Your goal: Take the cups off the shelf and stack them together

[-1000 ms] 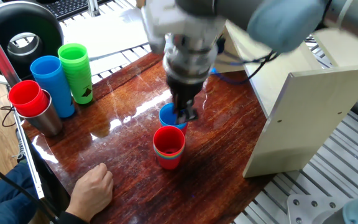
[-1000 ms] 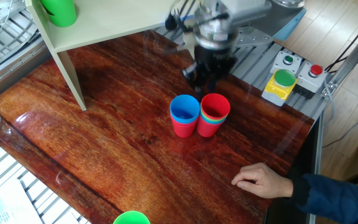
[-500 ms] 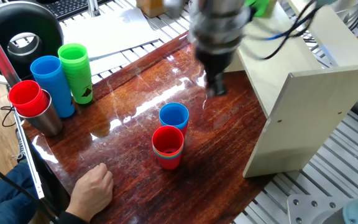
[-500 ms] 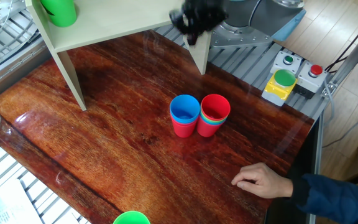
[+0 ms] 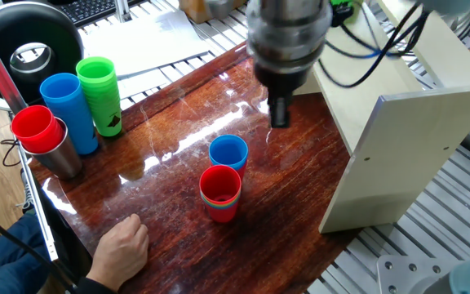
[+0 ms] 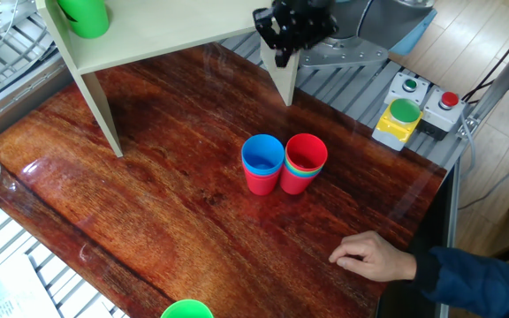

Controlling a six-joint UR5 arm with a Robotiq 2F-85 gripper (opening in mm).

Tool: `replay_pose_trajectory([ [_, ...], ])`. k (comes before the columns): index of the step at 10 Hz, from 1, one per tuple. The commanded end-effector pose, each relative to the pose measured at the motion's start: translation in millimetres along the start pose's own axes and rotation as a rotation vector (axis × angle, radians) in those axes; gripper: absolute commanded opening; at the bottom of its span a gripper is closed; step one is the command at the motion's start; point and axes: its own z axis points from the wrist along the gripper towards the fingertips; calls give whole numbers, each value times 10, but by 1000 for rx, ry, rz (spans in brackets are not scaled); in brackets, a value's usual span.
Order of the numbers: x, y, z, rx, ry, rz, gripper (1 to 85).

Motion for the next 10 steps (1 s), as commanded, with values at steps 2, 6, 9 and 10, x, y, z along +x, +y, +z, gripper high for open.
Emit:
replay_pose_trajectory([
  [2, -166, -155, -22, 94, -54, 135, 13],
  [6, -104, 26, -9, 28, -23, -44, 13],
  [9, 383, -642, -341, 19, -17, -283, 73],
  [10, 448, -754, -326, 39, -26, -307, 113],
])
